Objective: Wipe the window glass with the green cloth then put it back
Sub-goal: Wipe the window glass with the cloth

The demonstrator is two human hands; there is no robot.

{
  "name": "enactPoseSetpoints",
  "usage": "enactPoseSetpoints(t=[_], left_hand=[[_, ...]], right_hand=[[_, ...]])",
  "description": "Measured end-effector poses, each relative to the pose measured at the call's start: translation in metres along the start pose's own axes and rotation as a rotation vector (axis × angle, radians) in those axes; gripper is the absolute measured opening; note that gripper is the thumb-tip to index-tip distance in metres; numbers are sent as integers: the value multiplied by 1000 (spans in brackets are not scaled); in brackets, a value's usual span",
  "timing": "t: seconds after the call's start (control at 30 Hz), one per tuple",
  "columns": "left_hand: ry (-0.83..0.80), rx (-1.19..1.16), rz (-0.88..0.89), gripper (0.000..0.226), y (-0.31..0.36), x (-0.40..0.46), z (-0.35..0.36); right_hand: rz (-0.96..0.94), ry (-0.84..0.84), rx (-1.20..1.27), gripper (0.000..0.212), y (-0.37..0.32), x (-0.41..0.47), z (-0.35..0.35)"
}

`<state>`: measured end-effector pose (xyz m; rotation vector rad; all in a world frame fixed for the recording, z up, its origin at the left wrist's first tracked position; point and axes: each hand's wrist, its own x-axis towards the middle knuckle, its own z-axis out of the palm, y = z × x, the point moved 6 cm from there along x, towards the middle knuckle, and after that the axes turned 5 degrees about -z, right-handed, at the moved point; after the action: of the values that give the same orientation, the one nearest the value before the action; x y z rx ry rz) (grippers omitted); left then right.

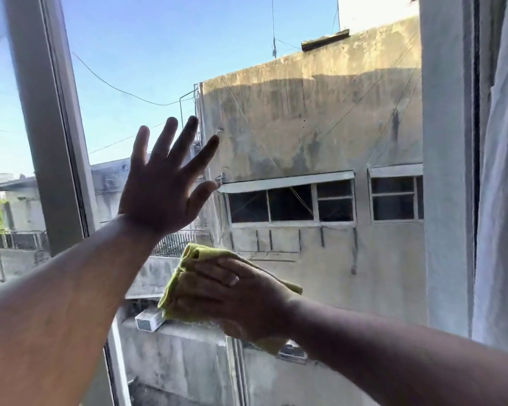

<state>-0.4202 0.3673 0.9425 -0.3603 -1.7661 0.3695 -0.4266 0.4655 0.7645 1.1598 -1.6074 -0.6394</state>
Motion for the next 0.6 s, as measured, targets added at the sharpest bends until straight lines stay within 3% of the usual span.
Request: enactPoseSetpoints(t=[0.03, 0.1, 0.27, 0.37, 0.4, 0.47, 0.57, 0.6], left_hand=[[-4, -5, 2, 67, 0, 0, 0], [-2, -5, 0, 67, -1, -1, 2], [18, 15, -17, 68, 2, 1, 4], [16, 16, -13, 68, 3, 0, 4], [10, 14, -13, 68, 3, -1, 4], [6, 22, -10, 68, 6, 0, 3], [-24, 38, 13, 73, -1, 0, 0], [-32, 43, -5, 76, -8, -5, -1]], right_hand=[[-99, -46, -8, 68, 6, -7, 1], [-24, 25, -18, 62, 54, -28, -15], [859, 298, -5, 68, 213, -138, -71], [1265, 420, -28, 67, 209, -138, -66], [1293, 416, -31, 69, 188, -121, -55], [1007, 364, 23, 80, 126, -71, -31], [272, 122, 31, 90, 27, -38, -5], [112, 40, -3, 89, 20, -49, -4]])
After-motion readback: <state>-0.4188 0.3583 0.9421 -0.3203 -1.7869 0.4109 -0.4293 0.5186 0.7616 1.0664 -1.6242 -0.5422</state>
